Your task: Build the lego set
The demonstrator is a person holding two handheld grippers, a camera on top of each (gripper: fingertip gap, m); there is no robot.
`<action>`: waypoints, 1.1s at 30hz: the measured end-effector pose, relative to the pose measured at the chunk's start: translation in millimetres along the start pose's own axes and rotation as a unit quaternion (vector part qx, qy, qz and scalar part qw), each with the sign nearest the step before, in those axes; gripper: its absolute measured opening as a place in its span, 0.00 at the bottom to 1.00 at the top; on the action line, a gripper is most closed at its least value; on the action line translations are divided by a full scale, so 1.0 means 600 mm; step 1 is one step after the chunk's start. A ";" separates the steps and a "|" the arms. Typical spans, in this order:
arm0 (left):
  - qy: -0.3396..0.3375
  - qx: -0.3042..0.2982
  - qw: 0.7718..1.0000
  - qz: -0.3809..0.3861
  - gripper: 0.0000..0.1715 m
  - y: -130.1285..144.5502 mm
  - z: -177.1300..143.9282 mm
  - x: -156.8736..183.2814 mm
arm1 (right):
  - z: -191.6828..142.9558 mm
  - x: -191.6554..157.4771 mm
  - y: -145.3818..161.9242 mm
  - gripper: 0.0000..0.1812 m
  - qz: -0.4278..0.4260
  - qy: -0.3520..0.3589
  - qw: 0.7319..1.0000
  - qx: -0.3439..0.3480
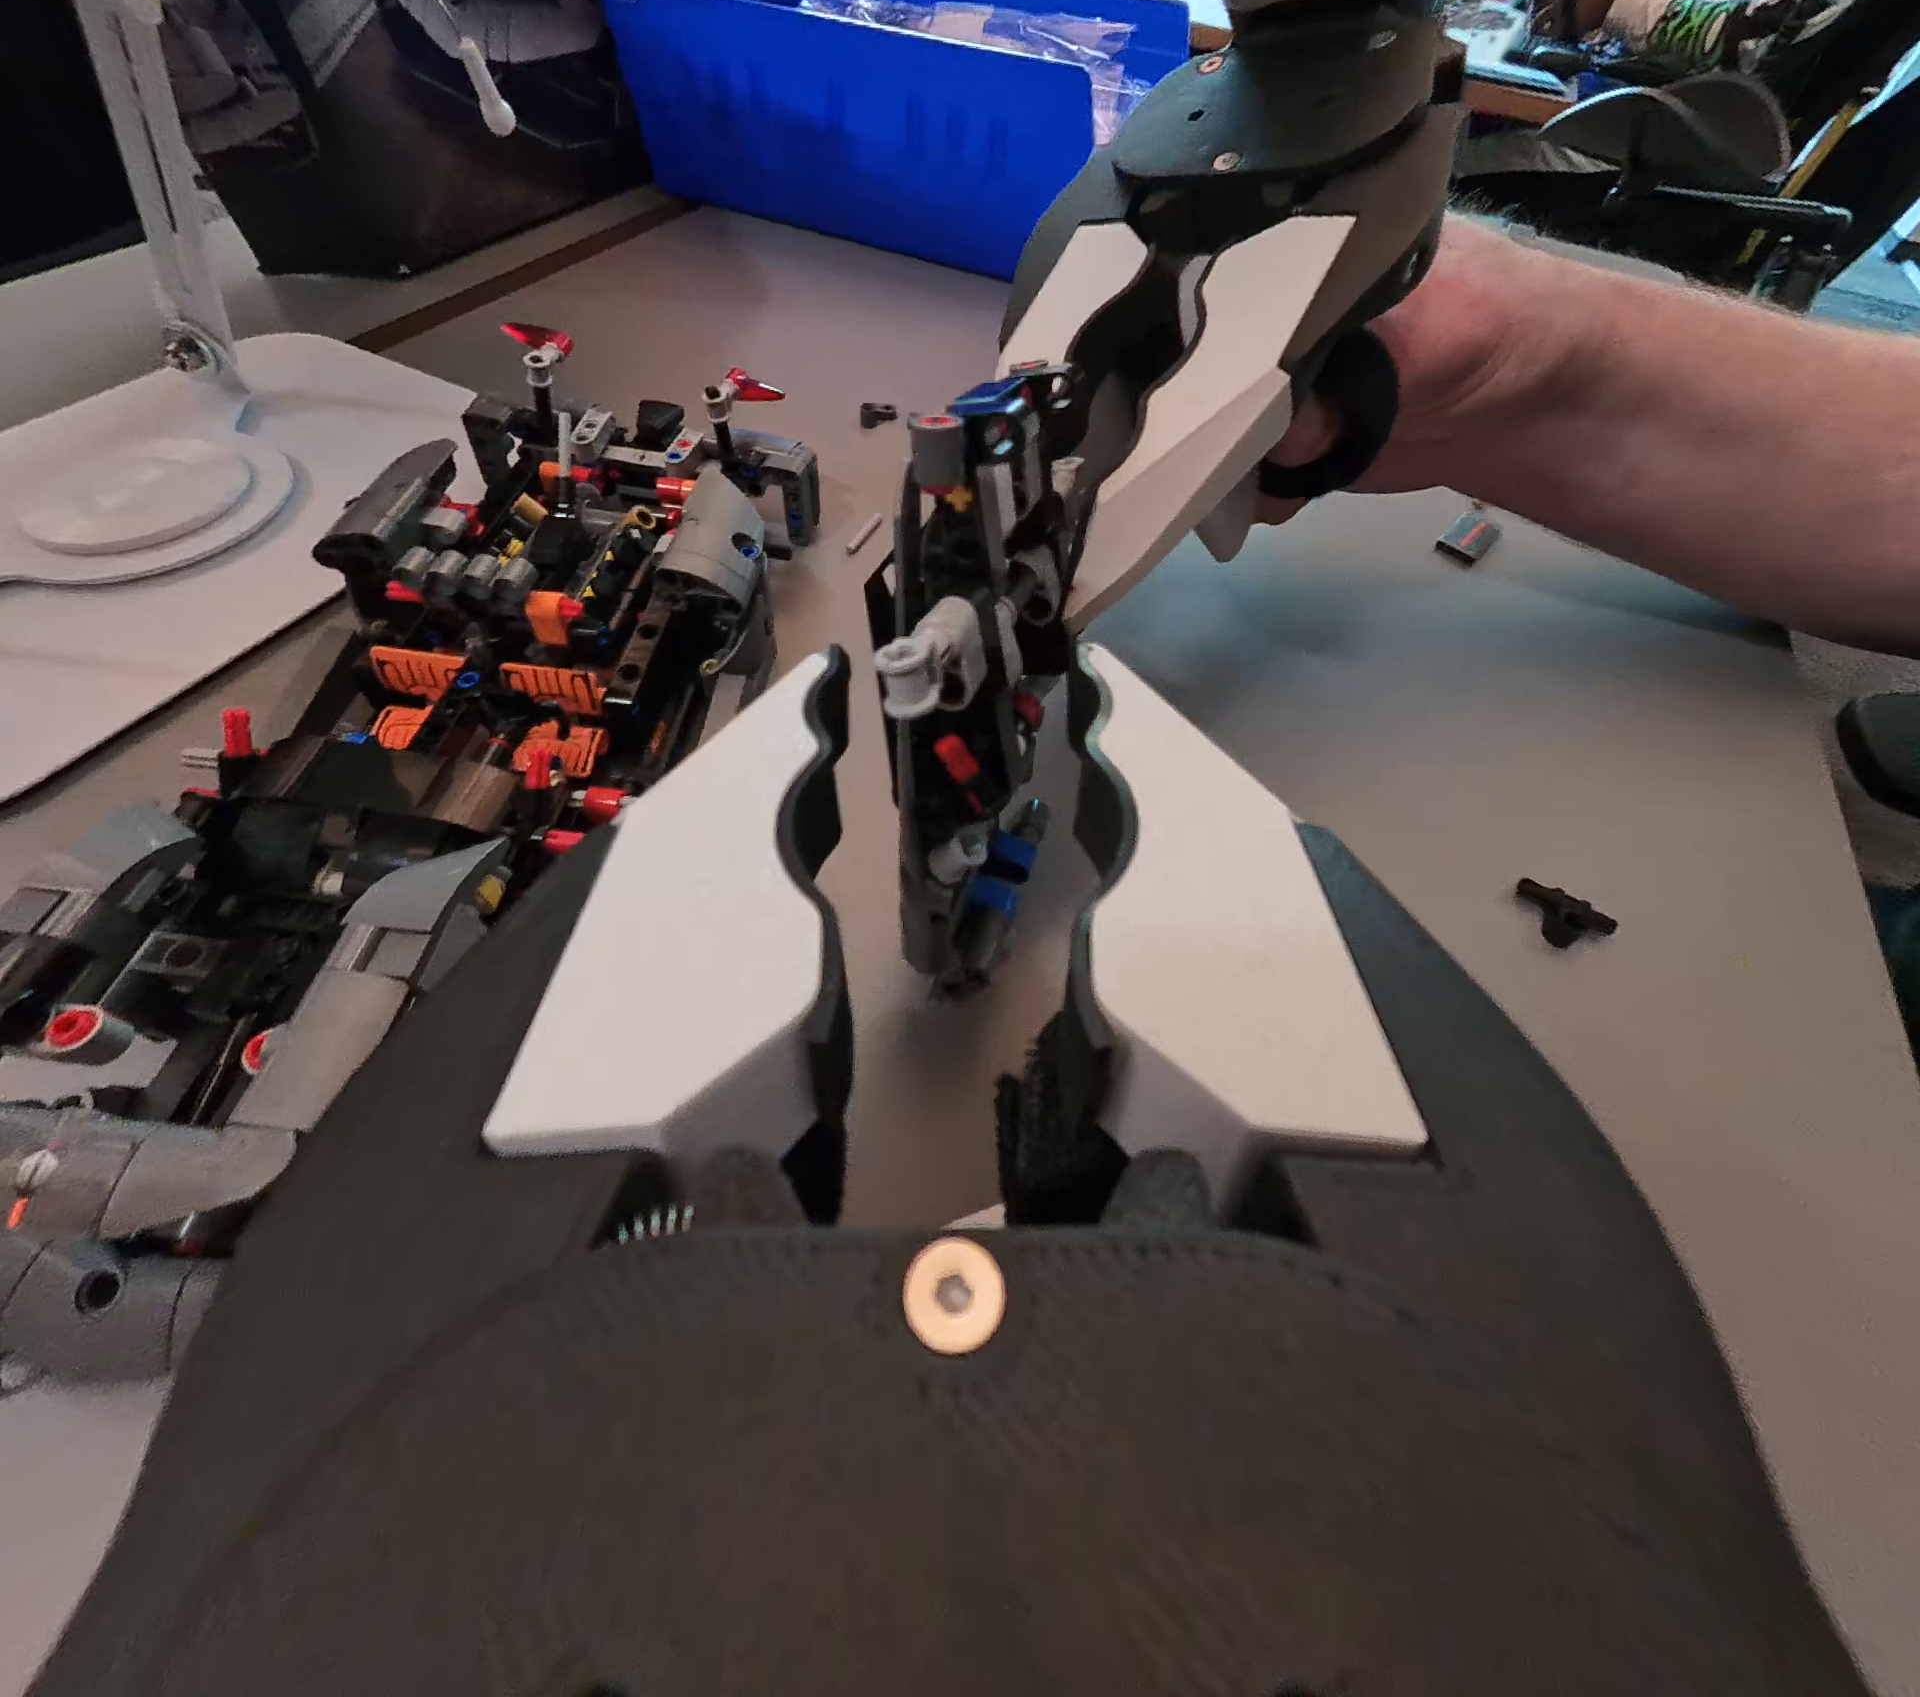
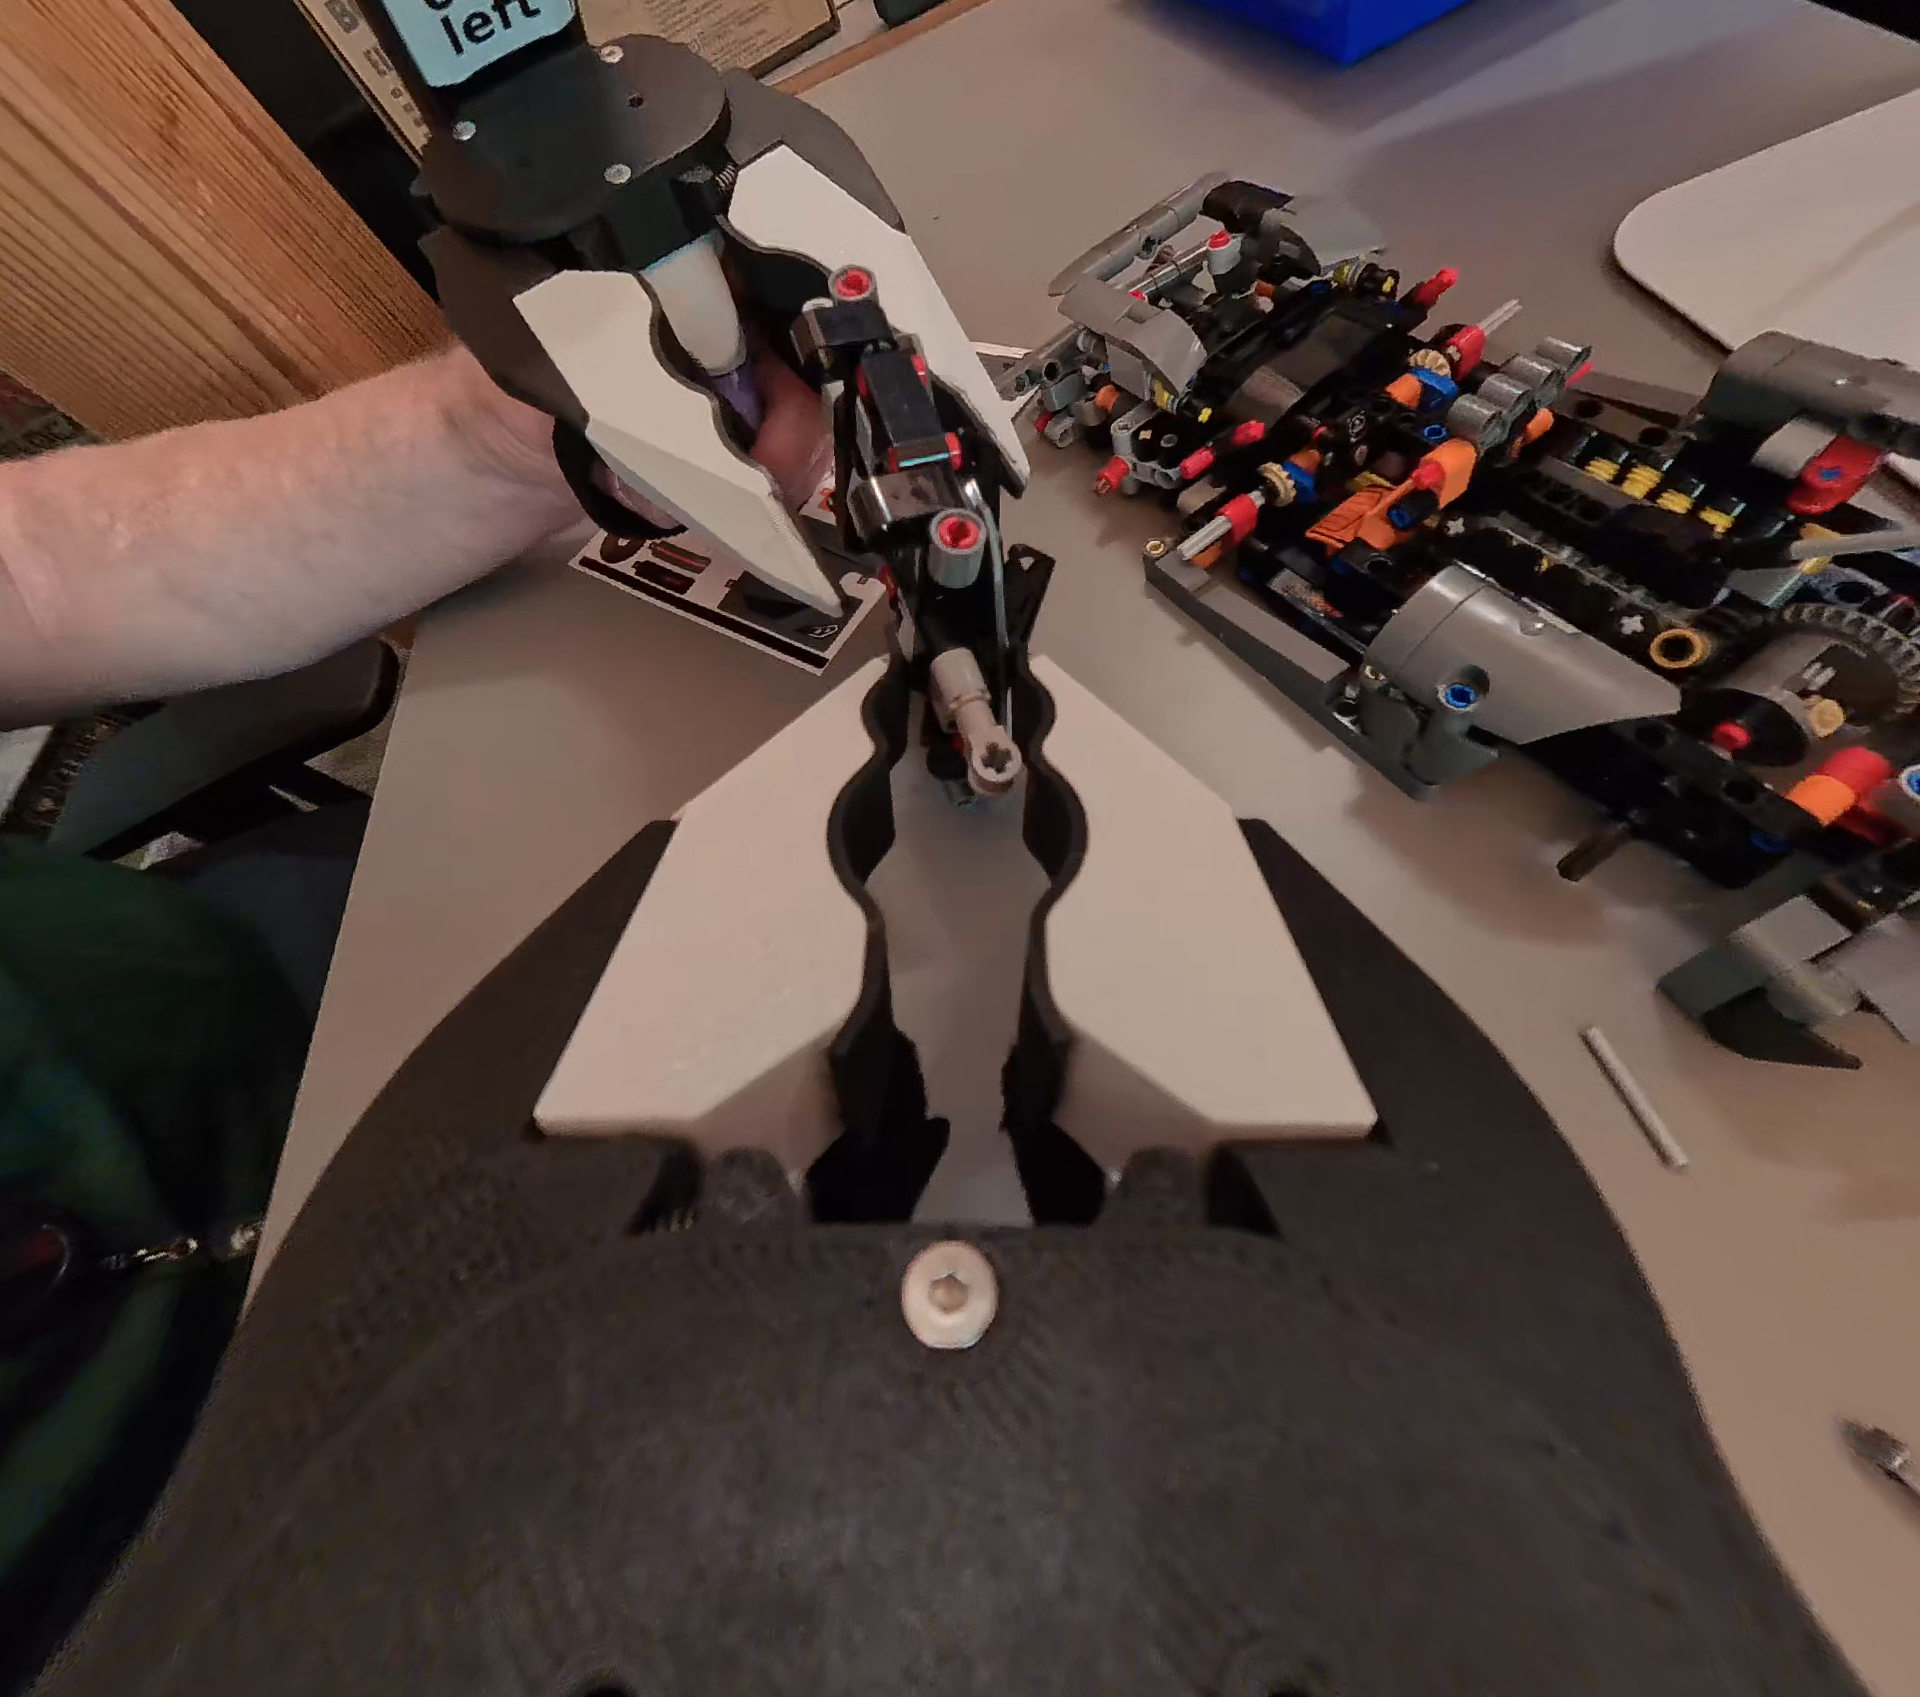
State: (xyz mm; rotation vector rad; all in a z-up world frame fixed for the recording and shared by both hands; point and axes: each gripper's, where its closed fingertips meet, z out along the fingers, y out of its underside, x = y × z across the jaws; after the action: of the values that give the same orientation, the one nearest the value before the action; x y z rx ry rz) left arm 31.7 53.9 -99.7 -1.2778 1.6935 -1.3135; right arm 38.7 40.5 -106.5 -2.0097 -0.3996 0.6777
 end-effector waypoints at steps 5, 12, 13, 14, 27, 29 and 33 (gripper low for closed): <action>-0.027 -0.017 0.999 0.032 0.14 0.009 0.002 -0.003 | 0.000 0.004 -0.001 0.14 0.018 -0.009 1.000 -0.009; -0.021 -0.010 0.999 0.026 0.11 0.009 0.005 -0.005 | -0.026 0.012 0.024 0.17 0.016 0.002 1.000 -0.017; -0.021 -0.009 0.999 0.027 0.11 0.009 0.006 -0.005 | -0.031 0.010 0.022 0.14 0.015 -0.004 1.000 -0.007; -0.020 -0.008 0.999 0.026 0.11 0.009 0.006 -0.005 | -0.035 0.011 0.018 0.11 0.013 -0.002 1.000 0.005; -0.017 0.006 1.000 0.020 0.16 -0.003 -0.007 -0.005 | -0.042 -0.003 0.002 0.02 -0.013 -0.002 1.000 0.025; -0.015 -0.004 0.999 0.030 0.16 0.000 -0.006 0.001 | -0.044 -0.003 0.003 0.02 -0.023 0.004 0.999 0.023; -0.018 -0.014 0.999 0.041 0.15 0.003 -0.005 0.004 | -0.050 -0.012 -0.005 0.02 -0.018 -0.004 0.999 0.032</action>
State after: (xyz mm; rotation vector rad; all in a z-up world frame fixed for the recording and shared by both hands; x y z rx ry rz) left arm 27.6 52.6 -100.2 -1.2263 1.7267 -1.2164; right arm 51.1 17.6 -89.4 -1.9350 -0.4136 0.6686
